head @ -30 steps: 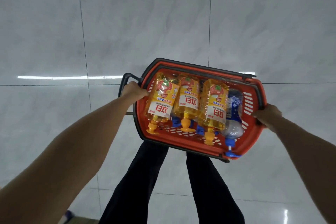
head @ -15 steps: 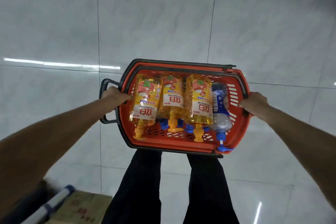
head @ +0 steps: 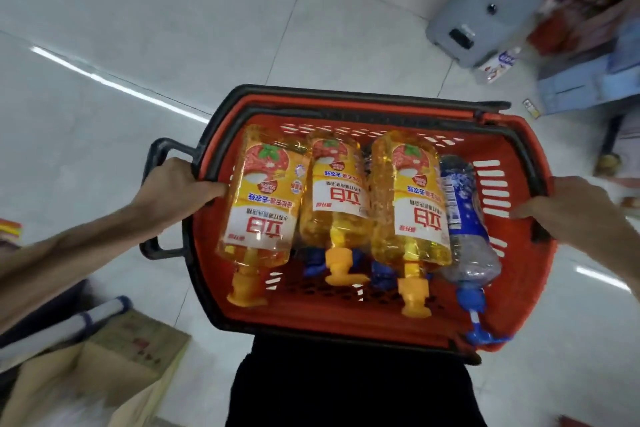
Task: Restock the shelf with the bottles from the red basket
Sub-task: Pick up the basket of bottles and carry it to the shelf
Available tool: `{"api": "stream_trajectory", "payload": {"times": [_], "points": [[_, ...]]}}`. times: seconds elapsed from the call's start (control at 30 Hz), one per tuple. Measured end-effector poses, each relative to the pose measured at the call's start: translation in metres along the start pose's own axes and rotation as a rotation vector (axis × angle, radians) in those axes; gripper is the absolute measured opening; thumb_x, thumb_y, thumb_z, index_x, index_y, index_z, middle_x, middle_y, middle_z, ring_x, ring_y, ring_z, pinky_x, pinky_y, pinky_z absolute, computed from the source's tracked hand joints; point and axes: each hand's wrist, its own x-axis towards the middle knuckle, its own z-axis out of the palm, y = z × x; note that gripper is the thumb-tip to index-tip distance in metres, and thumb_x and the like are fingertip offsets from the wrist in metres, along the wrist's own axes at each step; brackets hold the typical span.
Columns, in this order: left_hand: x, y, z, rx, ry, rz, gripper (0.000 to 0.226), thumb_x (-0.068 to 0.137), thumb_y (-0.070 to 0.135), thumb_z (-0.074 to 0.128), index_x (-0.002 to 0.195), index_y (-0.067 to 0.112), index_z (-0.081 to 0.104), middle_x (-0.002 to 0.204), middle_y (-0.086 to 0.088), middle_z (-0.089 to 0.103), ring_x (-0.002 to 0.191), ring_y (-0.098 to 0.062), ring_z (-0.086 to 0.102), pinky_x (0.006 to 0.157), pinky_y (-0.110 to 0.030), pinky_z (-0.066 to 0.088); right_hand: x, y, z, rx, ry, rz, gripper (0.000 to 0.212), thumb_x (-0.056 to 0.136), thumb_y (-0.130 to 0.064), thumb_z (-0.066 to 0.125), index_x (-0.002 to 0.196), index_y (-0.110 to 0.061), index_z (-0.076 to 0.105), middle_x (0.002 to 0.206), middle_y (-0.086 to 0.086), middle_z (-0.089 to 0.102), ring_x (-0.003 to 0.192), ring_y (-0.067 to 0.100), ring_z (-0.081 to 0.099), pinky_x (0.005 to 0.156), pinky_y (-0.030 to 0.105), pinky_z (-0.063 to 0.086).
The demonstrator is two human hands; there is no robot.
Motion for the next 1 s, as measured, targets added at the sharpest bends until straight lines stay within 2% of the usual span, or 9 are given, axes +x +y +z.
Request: {"api": "stream_trajectory", "payload": {"times": [0.1,0.17,0.23,0.3,0.43,0.6,0.77,0.9,1.0], "points": [[-0.017,-0.011,-0.034,-0.061,0.049,0.017,0.043,0.082,0.028,0.078,0.052,0.012,0.052,0.037,0.005,0.049,0.029,-0.006,0.042,0.034,-0.018,0.031,-0.024,-0.027,-0.018,-0.017,0.062,-0.006,0.033,0.071,-0.034,0.084,0.097,-0.022,0.067,0.075,0.0,0.068,0.073,0.03,0.068,0.08,0.049,0.06],[-0.021,-0.019,-0.052,-0.094,0.065,0.031,0.044,0.082,0.027,0.078,0.051,0.012,0.051,0.037,0.005,0.049,0.029,-0.006,0.042,0.032,-0.015,0.029,-0.034,-0.047,-0.023,-0.024,0.1,-0.059,0.025,0.075,-0.033,0.081,0.093,-0.022,0.067,0.069,-0.001,0.066,0.068,0.026,0.066,0.07,0.039,0.057],[-0.017,-0.023,-0.067,-0.106,0.091,0.033,0.042,0.082,0.029,0.078,0.053,0.011,0.055,0.041,0.003,0.053,0.031,-0.006,0.046,0.034,-0.018,0.033,-0.034,-0.071,-0.025,-0.023,0.123,-0.111,0.019,0.079,-0.031,0.075,0.088,-0.017,0.067,0.067,0.003,0.068,0.064,0.023,0.064,0.058,0.027,0.046],[-0.004,-0.023,-0.08,-0.107,0.116,0.01,0.037,0.083,0.031,0.077,0.058,0.009,0.06,0.045,0.001,0.059,0.037,-0.012,0.052,0.04,-0.02,0.036,-0.026,-0.099,-0.023,-0.039,0.129,-0.144,0.019,0.081,-0.028,0.07,0.09,-0.012,0.068,0.071,0.007,0.068,0.063,0.021,0.059,0.053,0.023,0.038],[0.031,-0.013,-0.107,-0.115,0.122,-0.031,0.031,0.085,0.029,0.073,0.067,0.005,0.066,0.055,-0.008,0.067,0.045,-0.024,0.062,0.043,-0.021,0.041,0.007,-0.164,-0.026,-0.065,0.129,-0.186,0.02,0.083,-0.026,0.065,0.09,-0.008,0.065,0.069,0.005,0.057,0.059,0.02,0.053,0.051,0.024,0.035],[0.075,0.004,-0.154,-0.175,0.144,-0.128,0.033,0.084,0.033,0.077,0.072,0.003,0.07,0.063,-0.008,0.074,0.05,-0.025,0.067,0.049,-0.03,0.053,0.053,-0.268,-0.052,-0.08,0.124,-0.289,0.023,0.091,-0.032,0.06,0.092,-0.008,0.063,0.067,0.002,0.055,0.057,0.019,0.055,0.05,0.022,0.035],[0.104,0.017,-0.205,-0.24,0.23,-0.23,0.035,0.083,0.034,0.079,0.066,0.005,0.068,0.053,-0.003,0.069,0.043,-0.018,0.061,0.044,-0.024,0.044,0.082,-0.372,-0.086,-0.149,0.152,-0.396,0.022,0.09,-0.032,0.059,0.087,-0.01,0.061,0.064,-0.001,0.05,0.054,0.016,0.049,0.049,0.021,0.031],[0.131,0.011,-0.249,-0.298,0.269,-0.305,0.03,0.081,0.036,0.078,0.071,0.008,0.072,0.057,-0.002,0.072,0.054,-0.025,0.071,0.054,-0.041,0.06,0.092,-0.465,-0.105,-0.206,0.127,-0.472,0.026,0.092,-0.036,0.06,0.095,-0.01,0.063,0.069,0.001,0.054,0.054,0.015,0.05,0.049,0.022,0.034],[0.162,-0.003,-0.283,-0.339,0.271,-0.331,0.029,0.082,0.033,0.076,0.072,0.007,0.073,0.056,-0.001,0.072,0.054,-0.026,0.071,0.052,-0.039,0.058,0.096,-0.542,-0.106,-0.27,0.141,-0.524,0.028,0.092,-0.038,0.06,0.098,-0.011,0.063,0.076,0.003,0.056,0.055,0.015,0.05,0.052,0.024,0.037]]}}
